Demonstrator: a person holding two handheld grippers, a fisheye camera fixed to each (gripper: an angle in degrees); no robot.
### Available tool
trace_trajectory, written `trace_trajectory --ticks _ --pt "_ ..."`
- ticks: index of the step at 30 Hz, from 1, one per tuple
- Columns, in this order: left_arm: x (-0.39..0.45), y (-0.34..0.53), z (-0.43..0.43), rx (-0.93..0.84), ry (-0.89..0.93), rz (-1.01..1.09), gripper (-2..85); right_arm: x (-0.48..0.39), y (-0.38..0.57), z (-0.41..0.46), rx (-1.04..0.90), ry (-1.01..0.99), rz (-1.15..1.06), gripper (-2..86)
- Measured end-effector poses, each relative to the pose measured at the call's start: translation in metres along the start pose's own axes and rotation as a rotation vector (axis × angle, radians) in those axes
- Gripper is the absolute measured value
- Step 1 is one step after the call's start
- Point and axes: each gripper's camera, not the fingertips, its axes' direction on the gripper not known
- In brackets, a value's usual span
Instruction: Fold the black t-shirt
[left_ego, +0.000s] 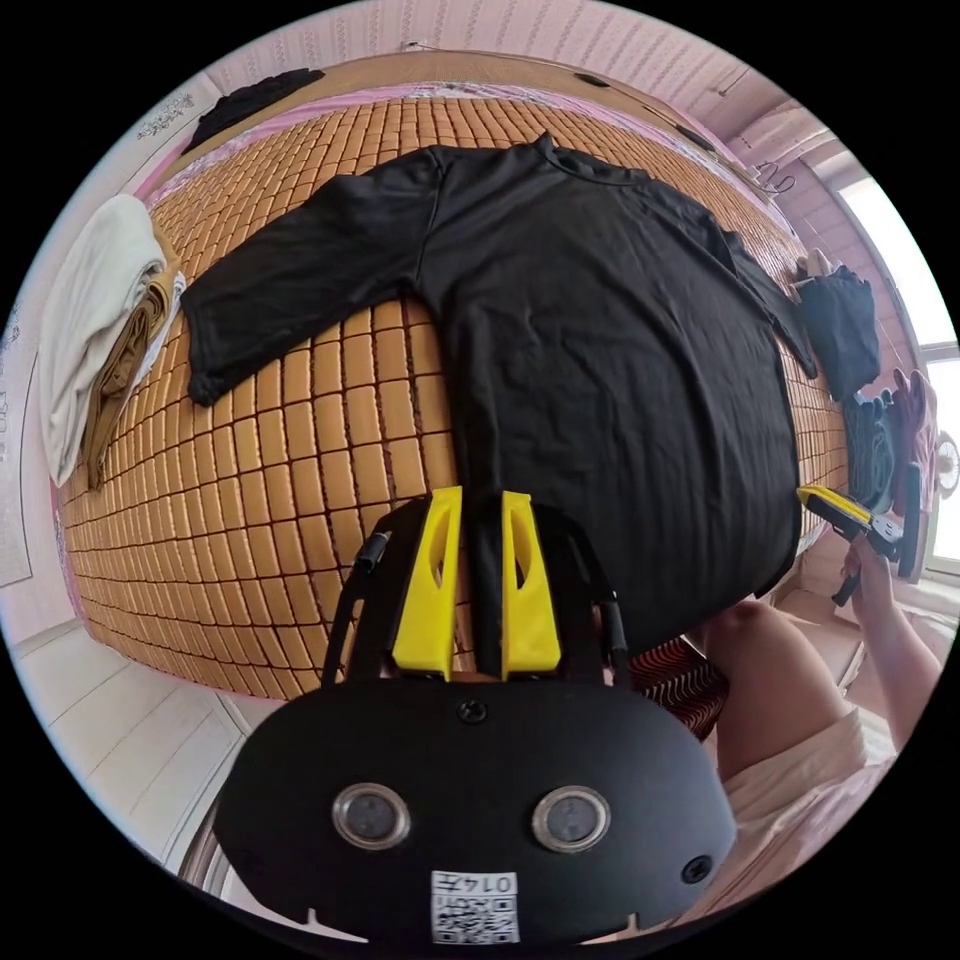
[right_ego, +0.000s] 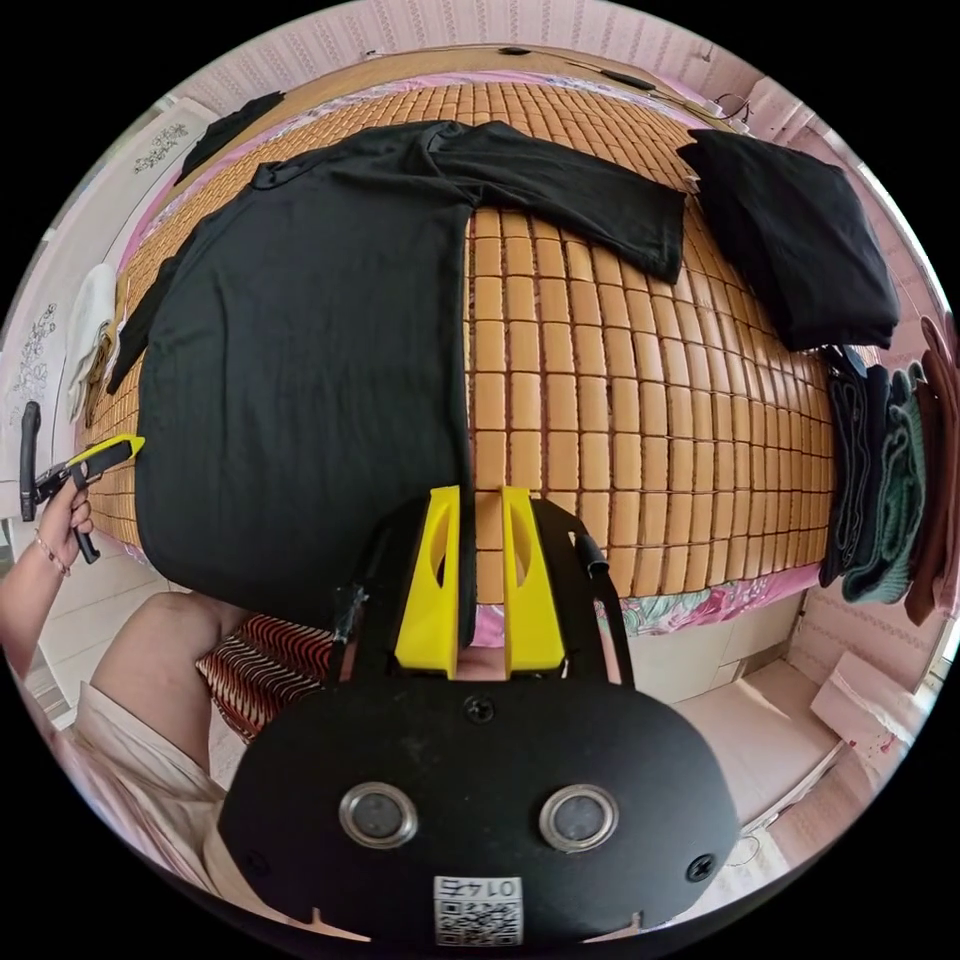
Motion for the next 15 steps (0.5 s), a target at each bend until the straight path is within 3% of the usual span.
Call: trace_trajectory --ticks 6,15 --pt "-0.015 0.004 -0.024 -0.017 -0.016 0.009 0.4 -0.021 -0.020 -0.002 -0.022 0.017 -0.038 5.7" --pt "-0.049 0.009 -0.064 -0.033 0.005 -0.025 0.4 -0.049 -0.039 -0.009 -0.040 0.051 -0.077 5.0"
